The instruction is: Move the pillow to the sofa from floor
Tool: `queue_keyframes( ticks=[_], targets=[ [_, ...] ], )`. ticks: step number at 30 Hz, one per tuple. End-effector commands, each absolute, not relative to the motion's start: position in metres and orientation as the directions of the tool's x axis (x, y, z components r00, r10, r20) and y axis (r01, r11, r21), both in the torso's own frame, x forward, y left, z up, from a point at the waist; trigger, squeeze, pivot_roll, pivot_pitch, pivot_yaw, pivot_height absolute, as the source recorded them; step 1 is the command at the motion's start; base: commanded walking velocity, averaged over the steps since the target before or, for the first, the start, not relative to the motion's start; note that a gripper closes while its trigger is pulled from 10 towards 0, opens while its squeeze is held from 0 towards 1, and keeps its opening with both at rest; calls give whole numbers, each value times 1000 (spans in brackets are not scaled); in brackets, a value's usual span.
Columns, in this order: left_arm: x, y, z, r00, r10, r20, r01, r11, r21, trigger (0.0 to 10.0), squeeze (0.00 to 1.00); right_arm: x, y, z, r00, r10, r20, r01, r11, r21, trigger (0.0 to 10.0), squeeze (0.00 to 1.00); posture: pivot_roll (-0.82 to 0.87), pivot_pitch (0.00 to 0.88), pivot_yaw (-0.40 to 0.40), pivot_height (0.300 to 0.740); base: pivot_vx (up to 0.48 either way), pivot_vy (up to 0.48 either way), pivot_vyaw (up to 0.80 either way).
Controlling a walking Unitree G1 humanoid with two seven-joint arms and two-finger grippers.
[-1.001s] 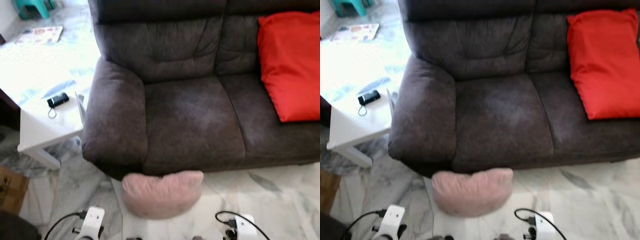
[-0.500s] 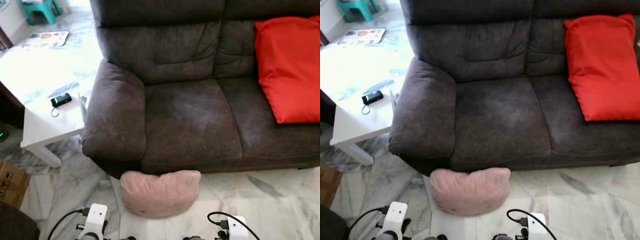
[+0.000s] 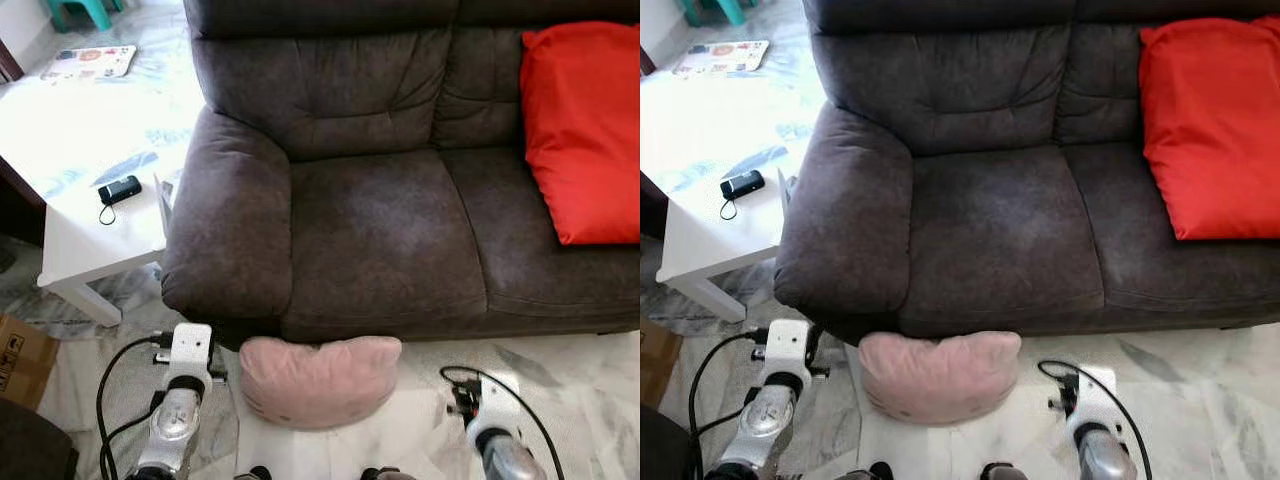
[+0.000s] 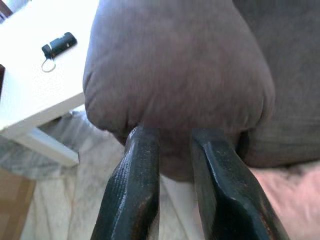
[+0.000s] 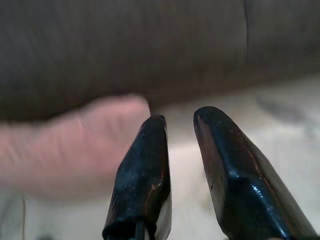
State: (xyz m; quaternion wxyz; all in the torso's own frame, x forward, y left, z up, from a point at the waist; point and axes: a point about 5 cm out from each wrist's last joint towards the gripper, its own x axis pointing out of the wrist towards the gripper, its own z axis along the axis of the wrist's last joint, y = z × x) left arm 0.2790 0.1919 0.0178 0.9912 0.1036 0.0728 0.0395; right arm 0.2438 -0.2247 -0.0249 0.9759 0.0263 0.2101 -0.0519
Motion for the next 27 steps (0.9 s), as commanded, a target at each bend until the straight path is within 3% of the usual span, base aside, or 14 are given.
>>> queue_keyframes(
  ticks=[1, 4, 5, 27],
  targets=[
    [272, 191, 14, 987, 87, -138, -54, 973, 224, 10000, 0, 243, -227, -22, 923, -98, -371, 127, 990, 55, 10000, 0, -88, 164, 12, 740, 0, 0, 0],
    [272, 189, 14, 988, 84, -133, -53, 974, 222, 10000, 0, 245, -227, -19, 930, -98, -353, 125, 991, 55, 10000, 0, -88, 161, 12, 740, 0, 0, 0],
    [271, 186, 14, 988, 84, -127, -55, 975, 217, 10000, 1000, 250, -226, -13, 946, -95, -310, 119, 991, 60, 10000, 0, -91, 155, 12, 740, 0, 0, 0],
    [273, 180, 15, 989, 65, -132, -40, 982, 185, 10000, 1000, 259, -216, -1, 973, -66, -223, 80, 995, 54, 10000, 0, -98, 123, 15, 740, 0, 0, 0]
  ],
)
